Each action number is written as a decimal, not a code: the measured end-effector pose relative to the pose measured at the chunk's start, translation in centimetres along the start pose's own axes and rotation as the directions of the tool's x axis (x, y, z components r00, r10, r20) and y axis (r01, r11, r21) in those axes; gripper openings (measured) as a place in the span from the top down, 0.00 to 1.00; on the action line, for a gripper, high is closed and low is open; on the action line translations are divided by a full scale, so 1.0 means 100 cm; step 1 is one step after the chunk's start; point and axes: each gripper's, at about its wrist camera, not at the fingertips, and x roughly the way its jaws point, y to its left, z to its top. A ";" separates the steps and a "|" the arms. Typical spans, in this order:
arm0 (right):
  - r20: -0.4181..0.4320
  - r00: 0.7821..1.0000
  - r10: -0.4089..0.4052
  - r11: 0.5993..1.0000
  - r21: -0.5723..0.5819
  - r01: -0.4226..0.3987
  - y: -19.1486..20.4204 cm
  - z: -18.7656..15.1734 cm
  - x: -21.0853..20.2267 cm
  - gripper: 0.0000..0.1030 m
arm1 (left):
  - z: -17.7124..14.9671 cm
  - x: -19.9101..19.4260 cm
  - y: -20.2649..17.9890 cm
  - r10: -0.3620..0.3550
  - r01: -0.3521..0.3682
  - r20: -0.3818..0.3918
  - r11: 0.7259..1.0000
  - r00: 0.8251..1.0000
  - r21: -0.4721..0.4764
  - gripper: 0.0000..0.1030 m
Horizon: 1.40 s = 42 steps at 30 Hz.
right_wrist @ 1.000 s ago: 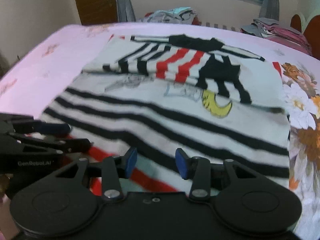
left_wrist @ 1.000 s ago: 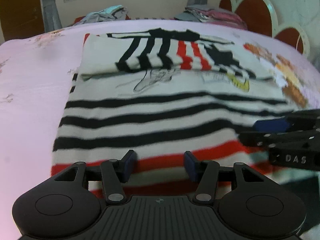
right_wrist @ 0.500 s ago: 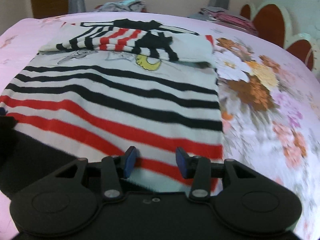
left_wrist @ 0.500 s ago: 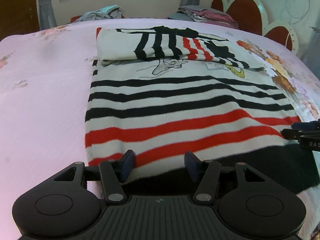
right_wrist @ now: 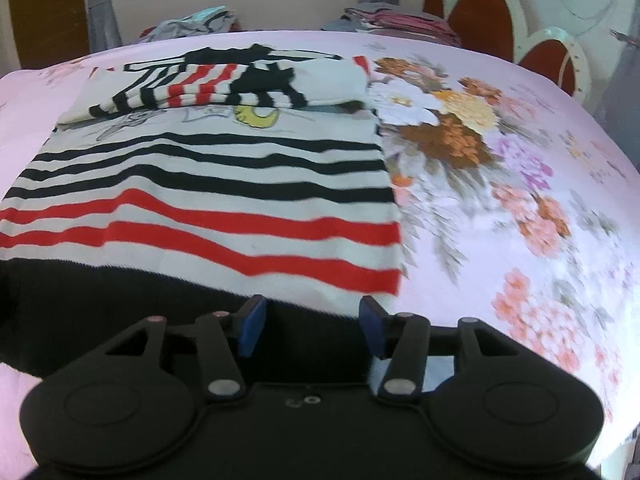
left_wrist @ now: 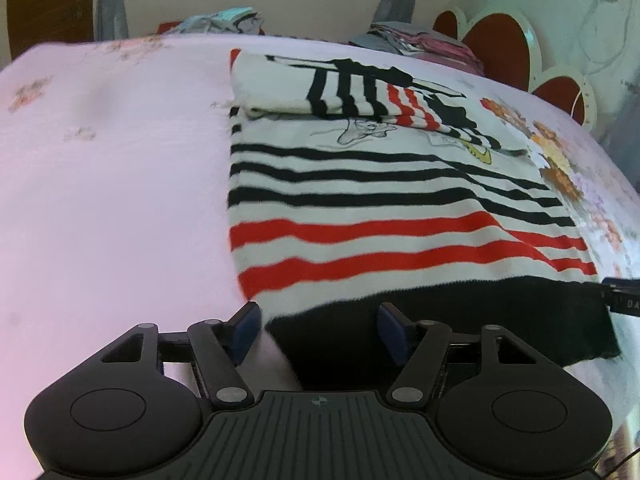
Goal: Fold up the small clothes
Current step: 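Move both grippers down to the black hem of the sweater, then grasp the black hem with both grippers, then lift the hem with both grippers and fold it over toward the collar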
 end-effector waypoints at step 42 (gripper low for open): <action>0.141 0.953 0.269 0.941 0.173 -0.291 -0.044 0.073 -0.020 0.91 | 0.084 0.000 -0.003 -0.256 0.264 0.085 0.958 0.963 -0.113 0.90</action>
